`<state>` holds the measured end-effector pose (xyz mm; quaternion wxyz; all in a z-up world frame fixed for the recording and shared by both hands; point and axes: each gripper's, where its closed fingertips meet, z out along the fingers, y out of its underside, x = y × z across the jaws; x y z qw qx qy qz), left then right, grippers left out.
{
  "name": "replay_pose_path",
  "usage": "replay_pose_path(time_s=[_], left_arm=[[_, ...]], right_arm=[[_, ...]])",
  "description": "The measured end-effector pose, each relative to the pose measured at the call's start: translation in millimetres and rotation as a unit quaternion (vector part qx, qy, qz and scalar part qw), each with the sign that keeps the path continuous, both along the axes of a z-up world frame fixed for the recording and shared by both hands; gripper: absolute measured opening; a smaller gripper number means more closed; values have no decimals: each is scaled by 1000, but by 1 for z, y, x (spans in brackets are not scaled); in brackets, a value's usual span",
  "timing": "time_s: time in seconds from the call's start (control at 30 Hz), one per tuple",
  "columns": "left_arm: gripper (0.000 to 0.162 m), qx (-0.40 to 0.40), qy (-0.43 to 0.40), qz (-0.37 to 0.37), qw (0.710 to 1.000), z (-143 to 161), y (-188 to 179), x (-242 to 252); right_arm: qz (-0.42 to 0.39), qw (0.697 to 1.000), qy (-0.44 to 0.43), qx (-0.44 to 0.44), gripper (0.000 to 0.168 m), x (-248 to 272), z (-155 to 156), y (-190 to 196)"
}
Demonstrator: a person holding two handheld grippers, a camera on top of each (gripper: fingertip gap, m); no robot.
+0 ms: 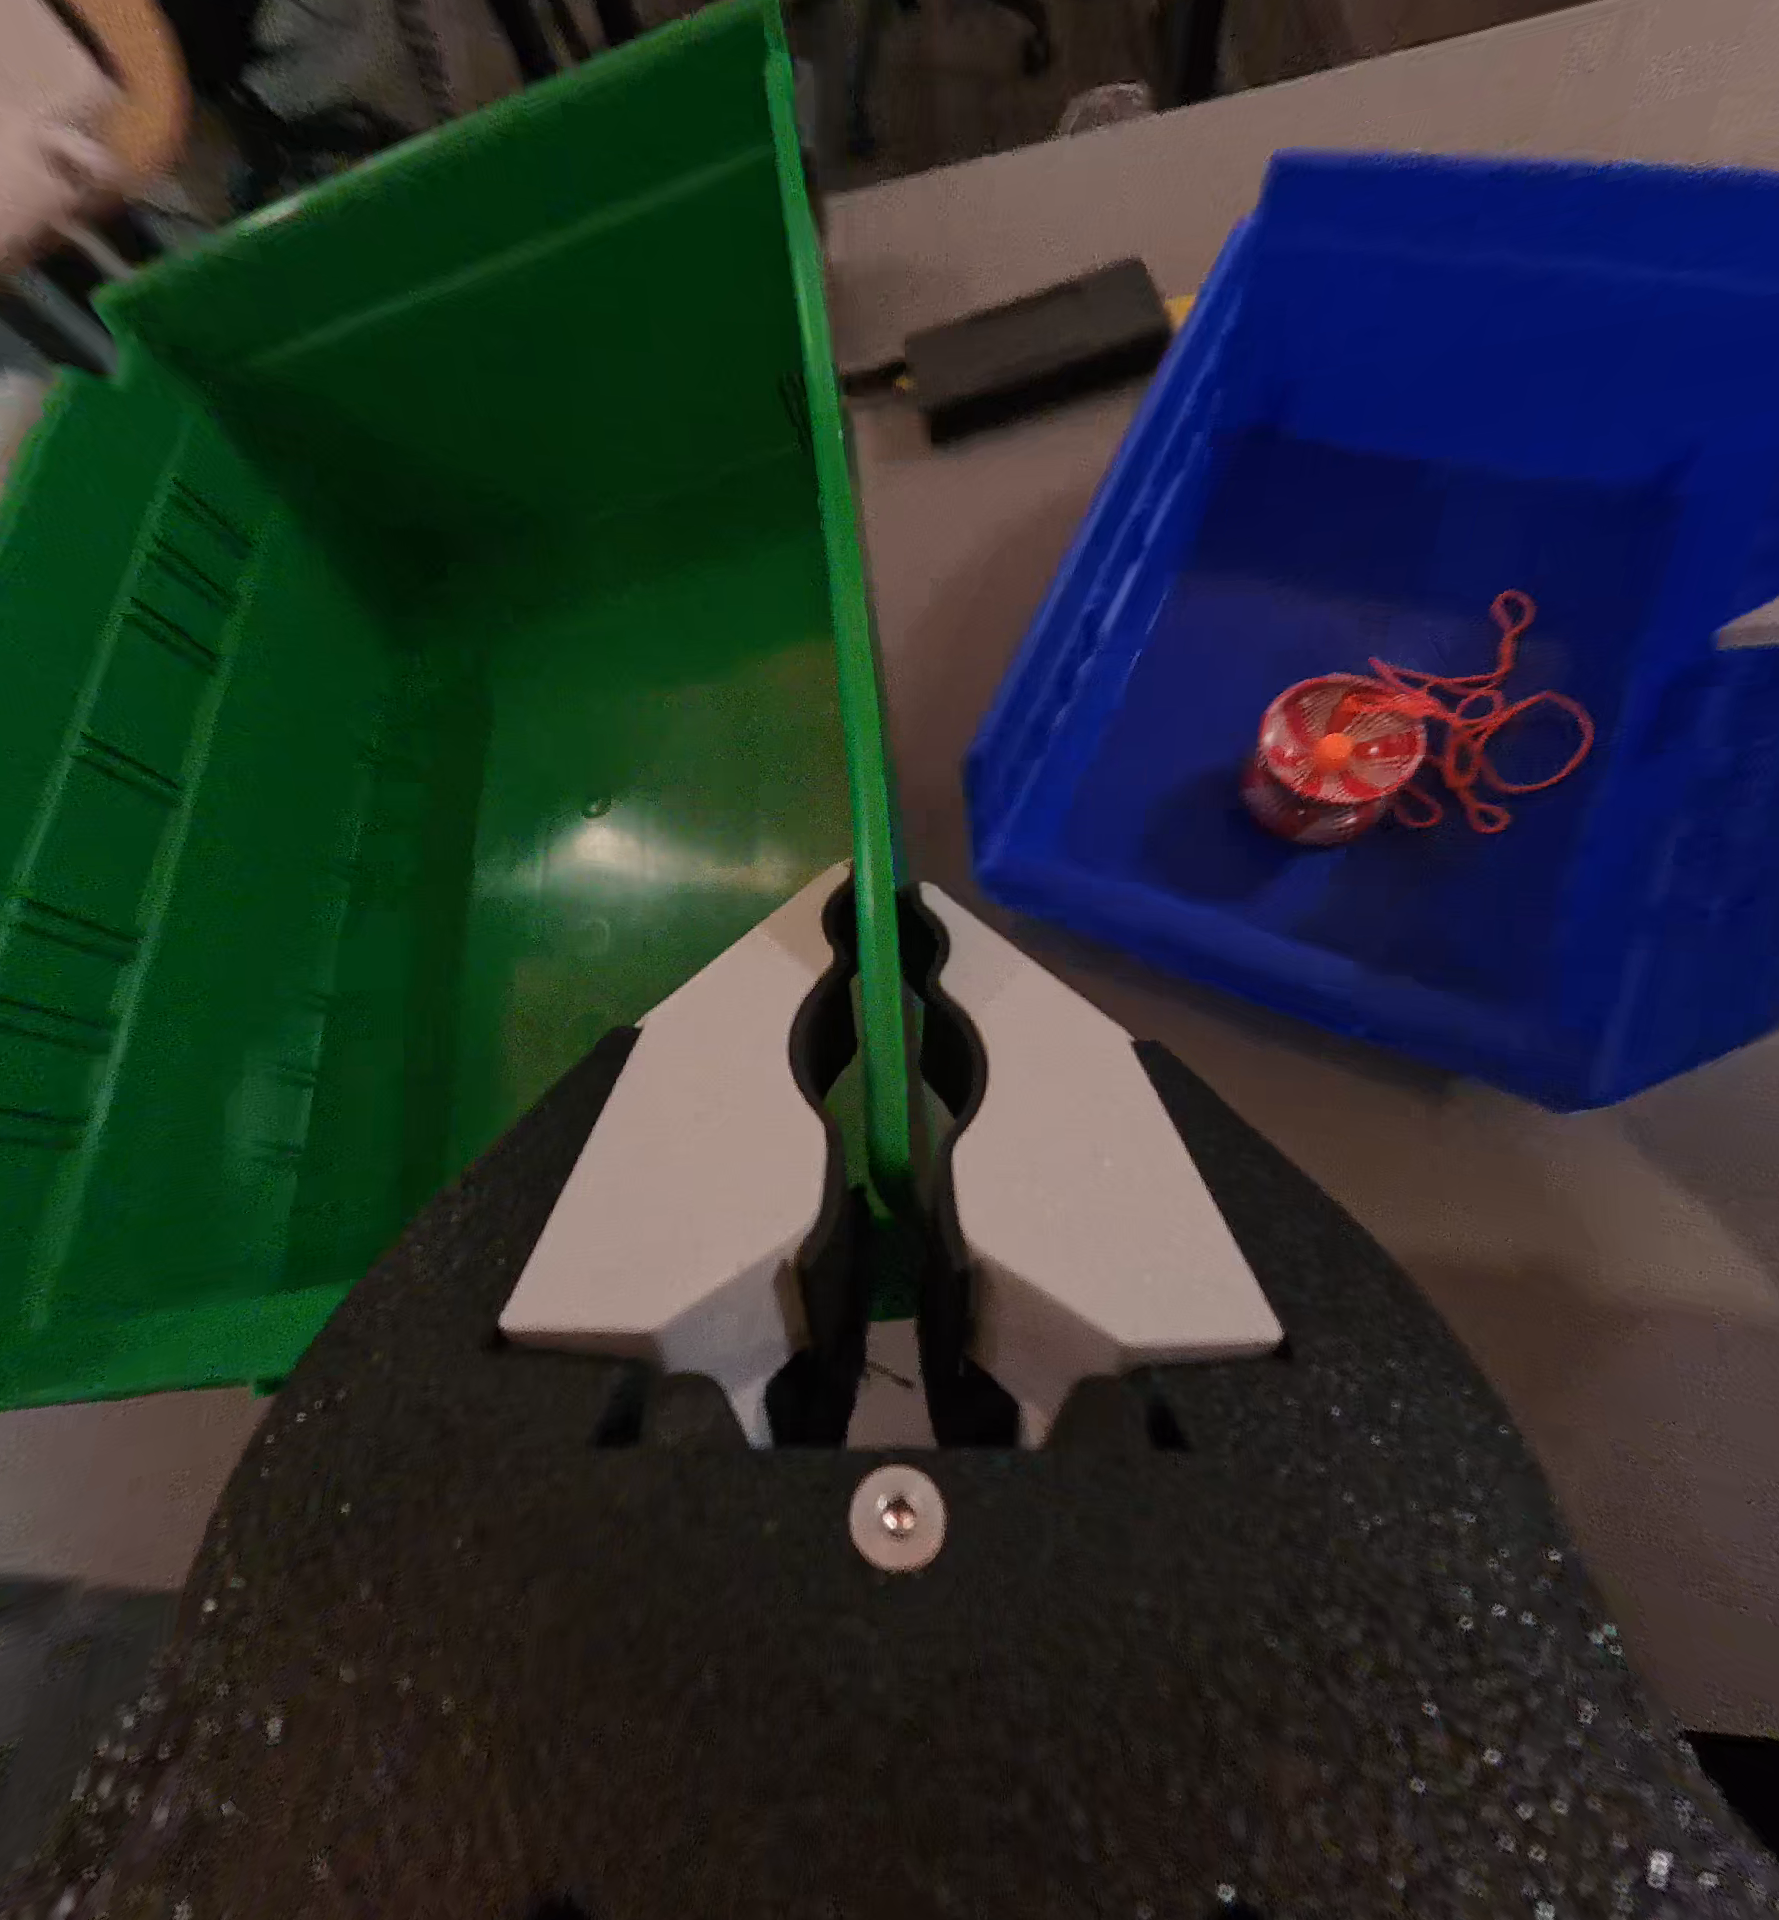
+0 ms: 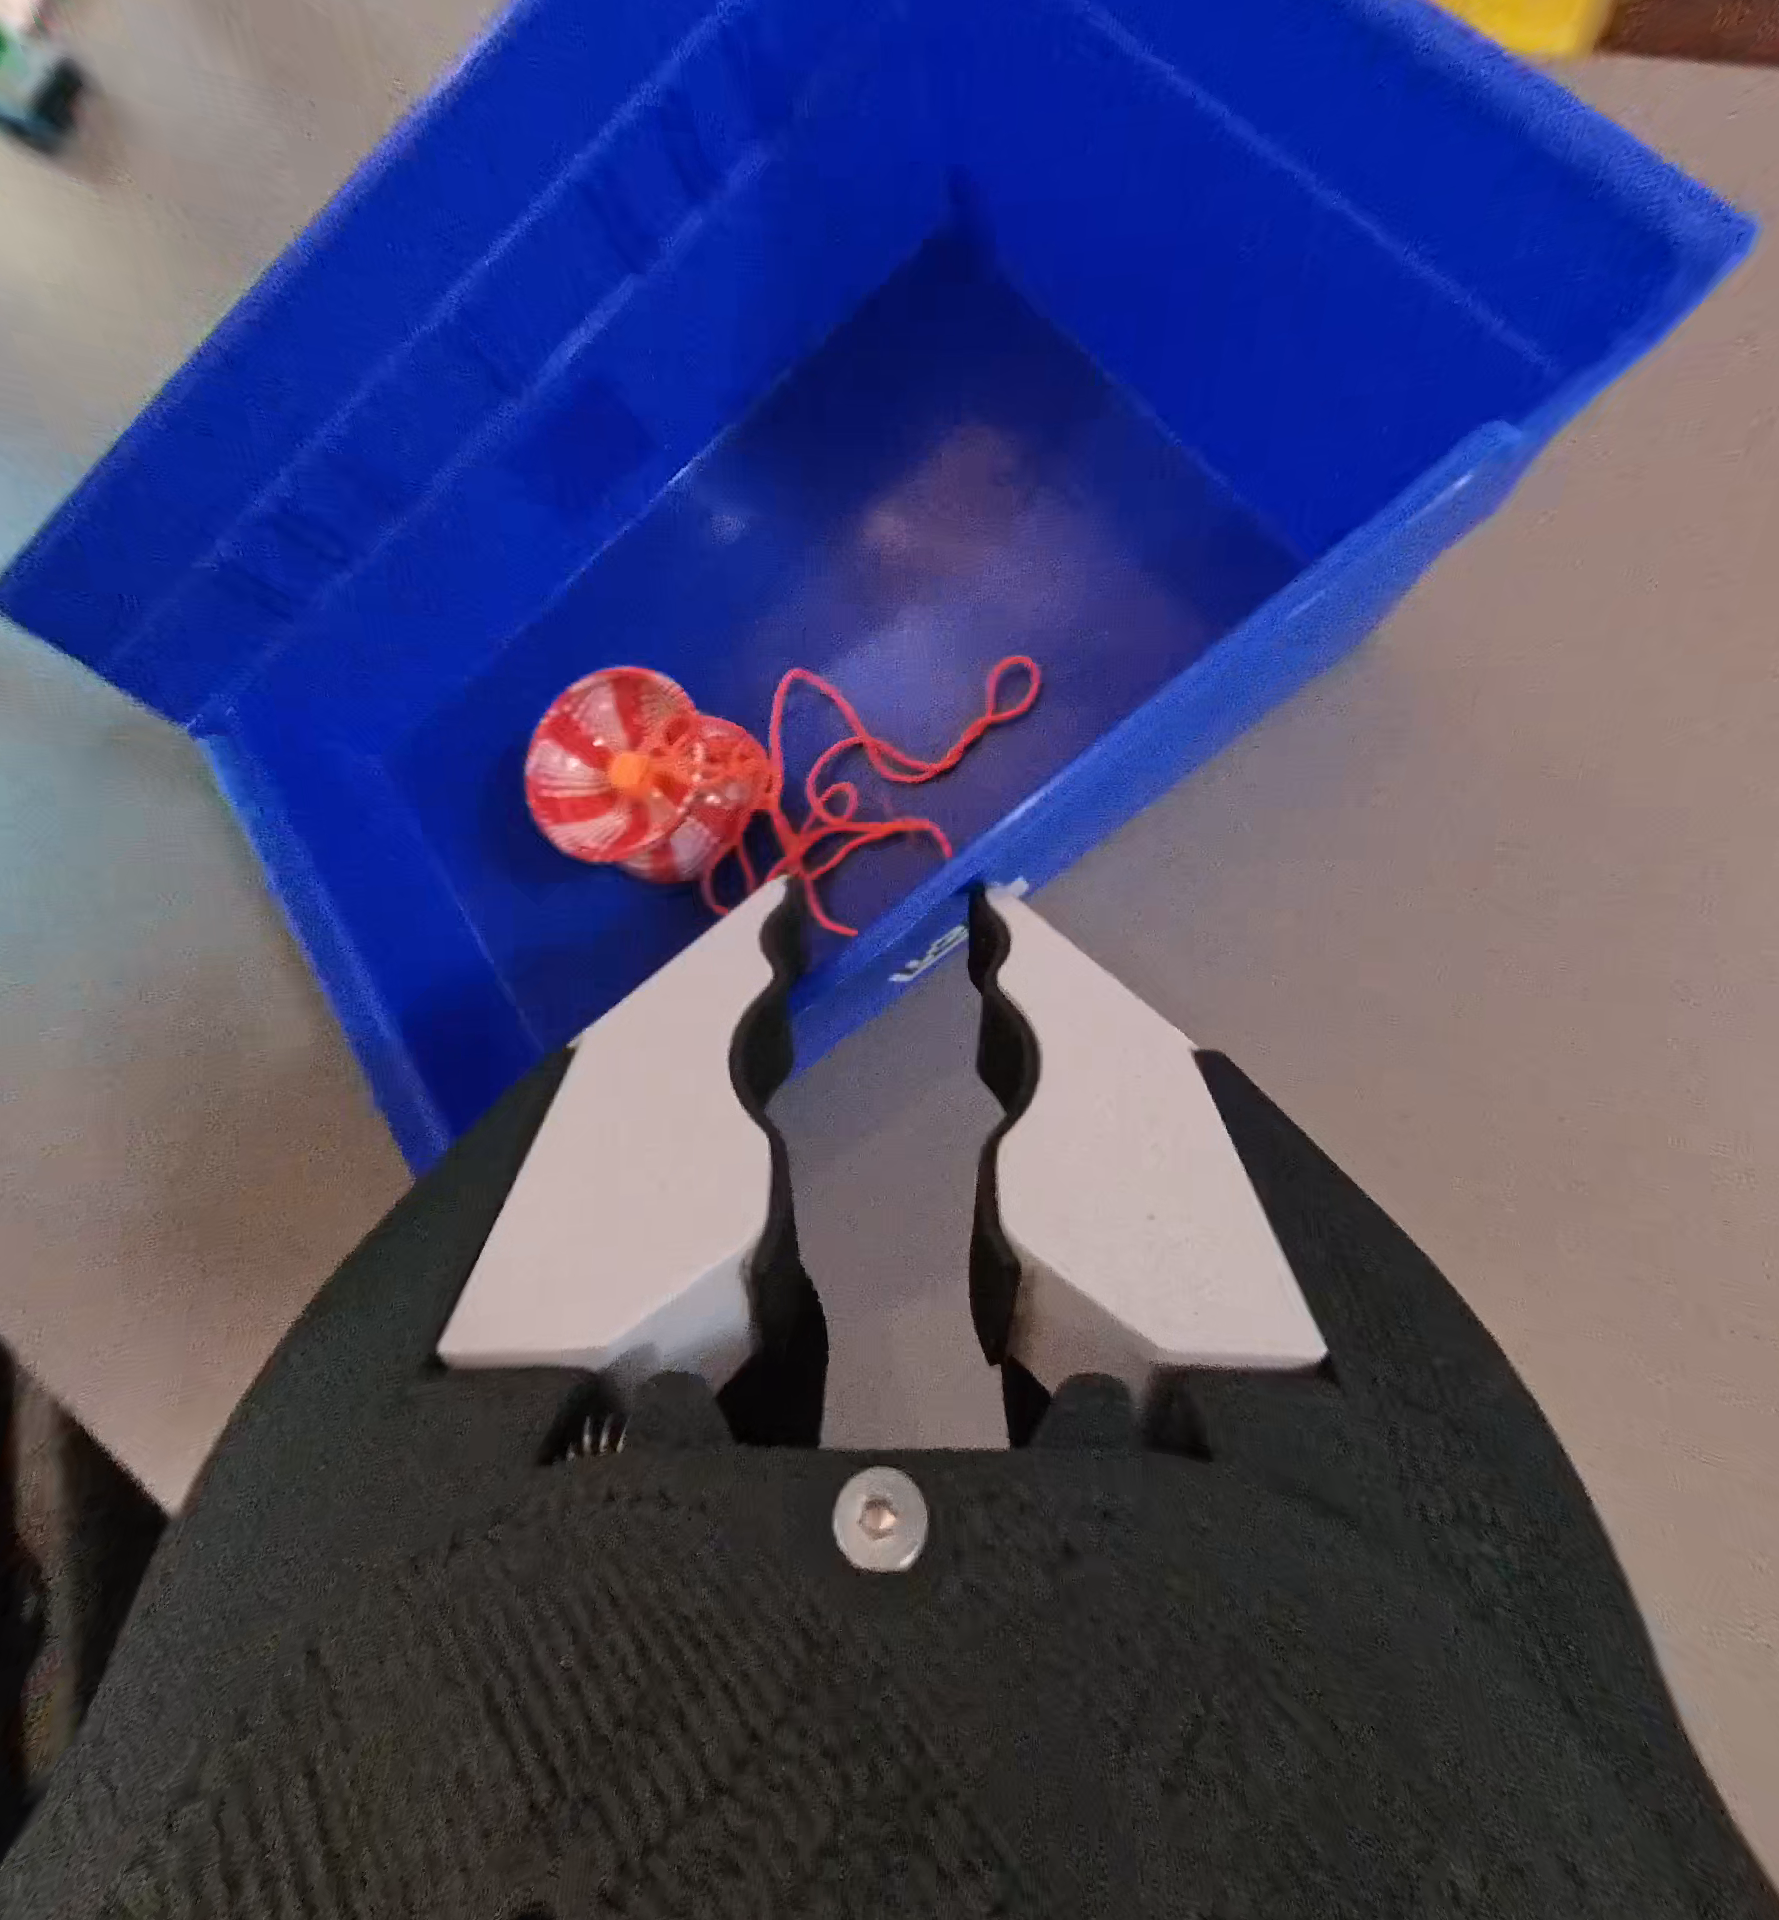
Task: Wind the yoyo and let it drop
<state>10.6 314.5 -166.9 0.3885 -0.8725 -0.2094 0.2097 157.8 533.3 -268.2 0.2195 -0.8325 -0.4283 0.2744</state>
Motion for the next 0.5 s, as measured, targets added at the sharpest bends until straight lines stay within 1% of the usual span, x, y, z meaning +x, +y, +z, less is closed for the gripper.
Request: replay_pose_path(time_s=[0.03,0.07,0.1,0.13,0.2,0.27,0.33,0.37,0.43,0.5], left_arm=[[4,0,15,12,1000,10,-8,-2],[3,10,18,20,1000,20,-13,-3],[3,23,23,25,999,31,-18,-4],[4,37,27,25,999,41,-21,-3],[3,57,40,14,997,62,-22,6],[3,68,52,-17,996,78,-11,24],[2,78,60,-65,993,89,12,48],[2,85,60,-95,990,93,27,62],[3,111,46,-156,980,96,63,97],[4,126,33,-216,968,89,101,135]], right_arm=[[38,999,8,-26,34,-22,1,-22],[58,997,20,-46,41,-39,6,-39],[64,996,42,-46,52,-53,17,-47],[72,995,65,-34,59,-61,31,-50],[92,990,111,9,60,-62,59,-49],[86,983,155,53,60,-45,84,-31],[48,976,196,85,59,-15,106,-3],[22,972,212,97,57,4,114,13],[-36,962,240,122,39,46,128,46],[-90,954,245,146,37,89,134,75]])
